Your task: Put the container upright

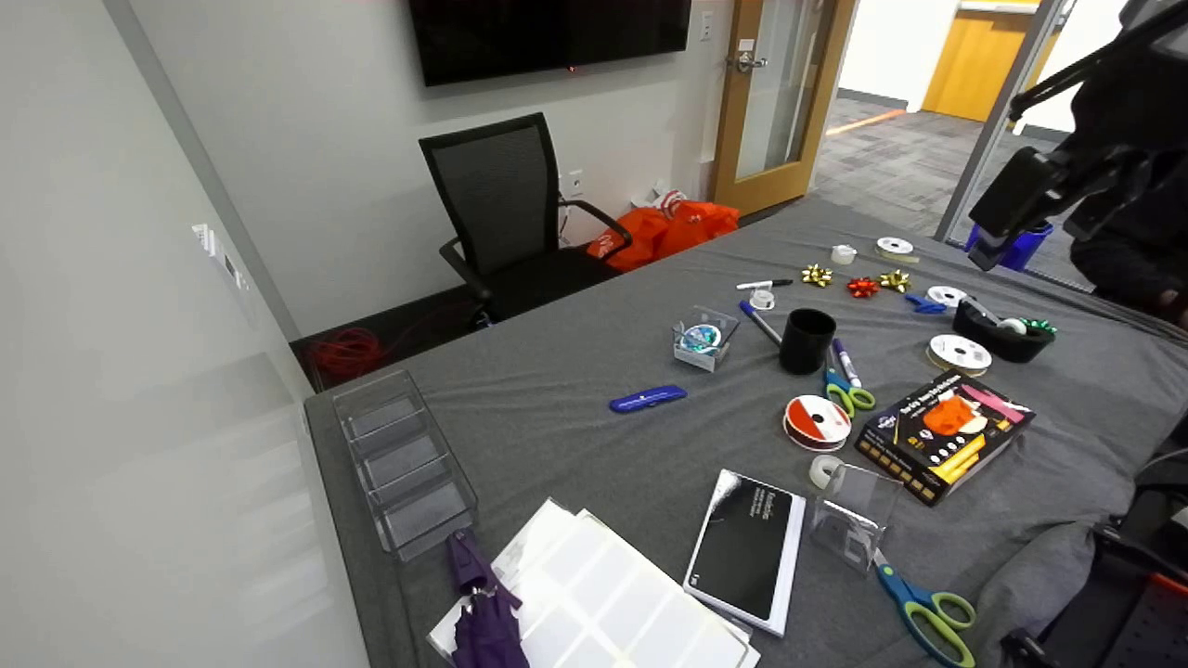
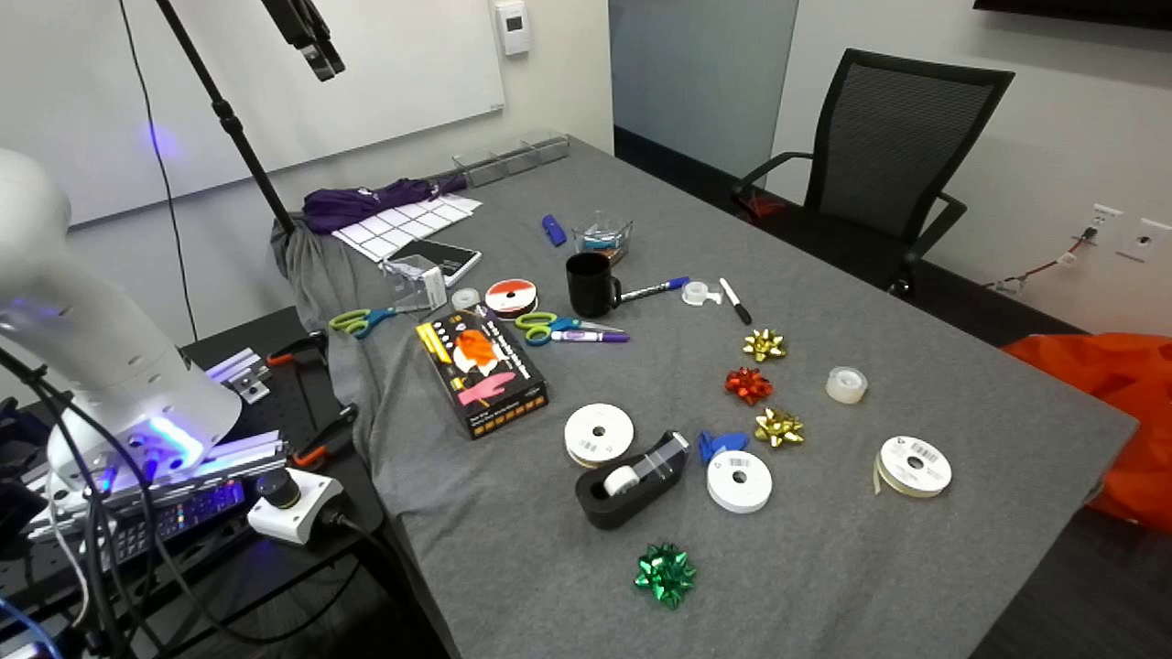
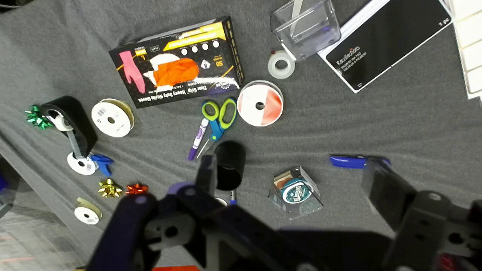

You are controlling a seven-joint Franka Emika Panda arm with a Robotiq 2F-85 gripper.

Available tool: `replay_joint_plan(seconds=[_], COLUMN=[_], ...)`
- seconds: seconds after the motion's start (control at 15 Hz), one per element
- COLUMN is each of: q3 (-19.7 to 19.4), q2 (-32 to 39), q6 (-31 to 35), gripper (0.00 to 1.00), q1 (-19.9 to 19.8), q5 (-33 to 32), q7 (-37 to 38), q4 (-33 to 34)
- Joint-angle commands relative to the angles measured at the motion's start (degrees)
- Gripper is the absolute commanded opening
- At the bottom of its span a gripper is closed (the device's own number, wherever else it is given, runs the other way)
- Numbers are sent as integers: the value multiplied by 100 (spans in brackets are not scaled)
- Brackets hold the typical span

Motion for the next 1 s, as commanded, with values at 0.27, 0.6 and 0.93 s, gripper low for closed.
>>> replay_joint_plan(seconds=[0.27,0.6,0.93], q3=[-96,-192,-434], q2=[32,29,107], q6=[-21,905,1841], gripper=[100,100,100], q1=[122,22,-30], q5=[-73,-87,-38], q7=[62,335,448], q4=[17,-422,-882])
